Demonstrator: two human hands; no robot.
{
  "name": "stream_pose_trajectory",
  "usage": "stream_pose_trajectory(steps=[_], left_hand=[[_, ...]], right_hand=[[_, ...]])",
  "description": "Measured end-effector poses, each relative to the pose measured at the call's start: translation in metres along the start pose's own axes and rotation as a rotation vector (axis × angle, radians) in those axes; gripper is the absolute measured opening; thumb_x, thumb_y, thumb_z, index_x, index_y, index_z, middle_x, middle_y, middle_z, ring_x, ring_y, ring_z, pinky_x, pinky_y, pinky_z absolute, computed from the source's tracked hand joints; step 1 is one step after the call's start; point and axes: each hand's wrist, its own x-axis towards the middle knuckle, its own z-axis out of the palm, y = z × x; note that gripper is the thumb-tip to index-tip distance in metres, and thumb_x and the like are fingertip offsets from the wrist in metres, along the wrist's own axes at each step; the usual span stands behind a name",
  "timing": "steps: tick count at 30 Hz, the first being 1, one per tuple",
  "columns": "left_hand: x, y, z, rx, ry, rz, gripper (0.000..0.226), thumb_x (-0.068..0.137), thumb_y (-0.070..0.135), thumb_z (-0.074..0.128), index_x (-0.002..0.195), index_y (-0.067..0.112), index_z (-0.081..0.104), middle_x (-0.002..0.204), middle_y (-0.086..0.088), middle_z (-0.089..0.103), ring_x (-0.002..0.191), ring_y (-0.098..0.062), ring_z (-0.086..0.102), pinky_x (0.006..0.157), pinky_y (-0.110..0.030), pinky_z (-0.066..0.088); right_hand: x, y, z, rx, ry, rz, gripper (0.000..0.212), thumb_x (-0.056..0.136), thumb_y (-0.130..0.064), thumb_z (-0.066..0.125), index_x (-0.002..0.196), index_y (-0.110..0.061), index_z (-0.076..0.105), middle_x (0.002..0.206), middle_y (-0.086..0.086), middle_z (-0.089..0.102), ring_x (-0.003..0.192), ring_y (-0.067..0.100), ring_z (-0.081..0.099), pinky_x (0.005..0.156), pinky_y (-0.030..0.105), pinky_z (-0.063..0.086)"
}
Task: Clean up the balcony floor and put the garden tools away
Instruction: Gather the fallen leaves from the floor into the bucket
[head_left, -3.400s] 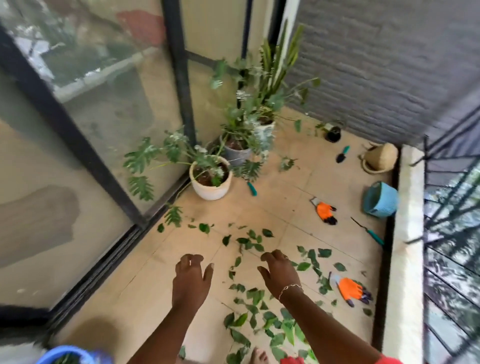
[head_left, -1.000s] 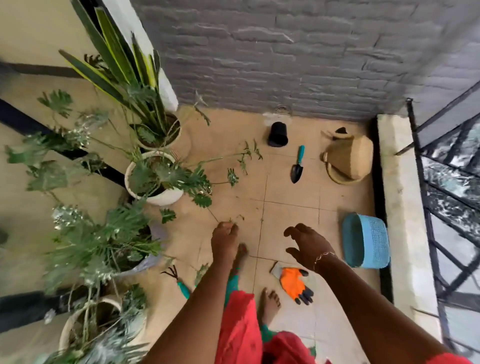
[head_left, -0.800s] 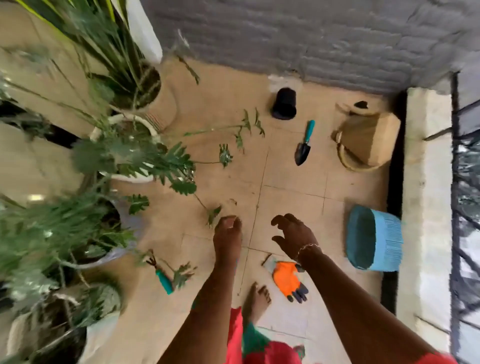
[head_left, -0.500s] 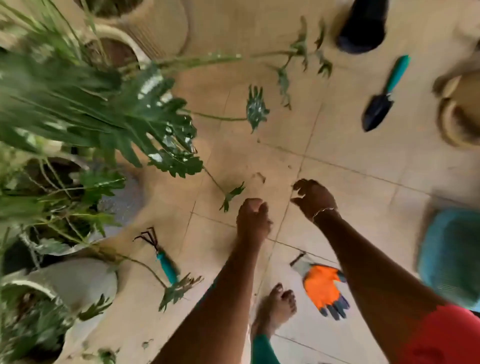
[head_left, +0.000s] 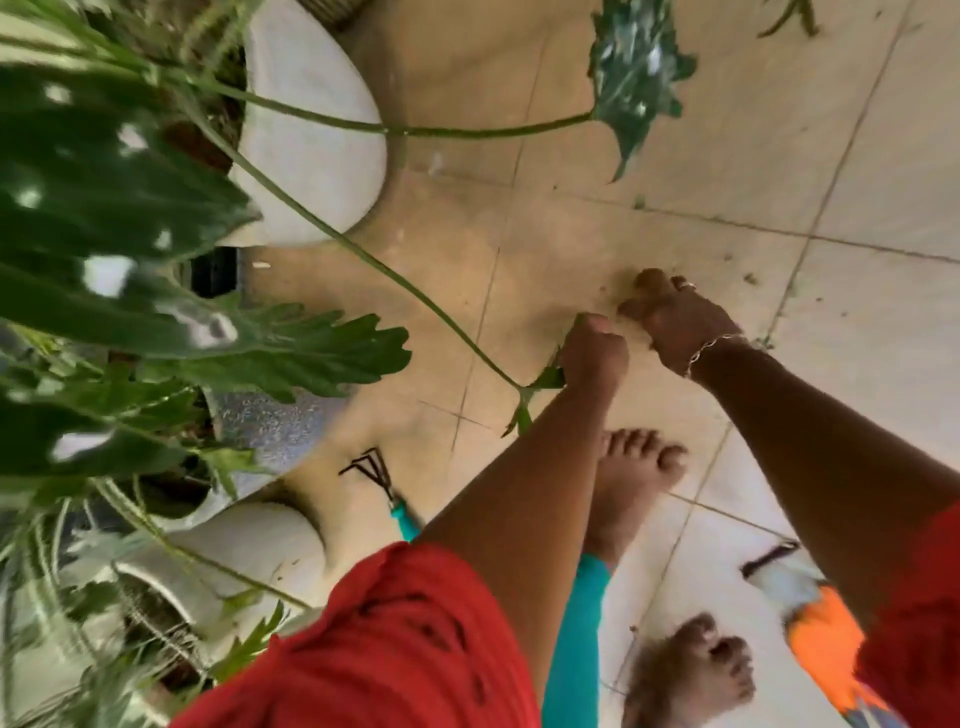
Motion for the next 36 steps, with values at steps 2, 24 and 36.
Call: stream_pose_trajectory(steps=[2, 24, 36], left_hand=[[0.009, -0.006, 0.006, -0.007, 0.018, -0.01, 0.037, 0.095, -0.002, 0.039, 0.13, -0.005, 0.049, 0.129, -0.023, 0.053, 0.12, -0.033, 0.051, 0.082, -0.022, 0.039], [0.025, -0.029, 0.069, 0.242, 0.25, 0.326, 0.025, 0.083, -0.007, 0.059, 0.105, 0.005, 0.057, 0.104, -0.011, 0.064, 0.09, -0.021, 0.06, 0.069, -0.026, 0.045], [-0.116, -0.04, 0.053, 0.131, 0.027, 0.294, 0.028, 0.086, -0.003, 0.06, 0.069, 0.017, 0.051, 0.074, 0.001, 0.058, 0.075, -0.017, 0.061, 0.064, -0.027, 0.055]], right_hand=[[0.008, 0.006, 0.009, -0.138, -0.013, -0.075, 0.053, 0.088, 0.004, 0.039, 0.137, -0.016, 0.04, 0.143, 0.015, 0.026, 0.122, 0.039, 0.037, 0.084, 0.044, 0.051], [-0.103, 0.052, 0.053, 1.527, 0.471, 0.464, 0.027, 0.08, 0.01, 0.062, 0.069, -0.015, 0.061, 0.057, -0.01, 0.065, 0.056, -0.002, 0.062, 0.059, 0.016, 0.054], [-0.227, 0.016, 0.02, 2.158, 0.698, 0.634, 0.052, 0.081, 0.015, 0.055, 0.048, -0.022, 0.071, 0.052, -0.008, 0.064, 0.051, 0.002, 0.06, 0.055, 0.016, 0.053]])
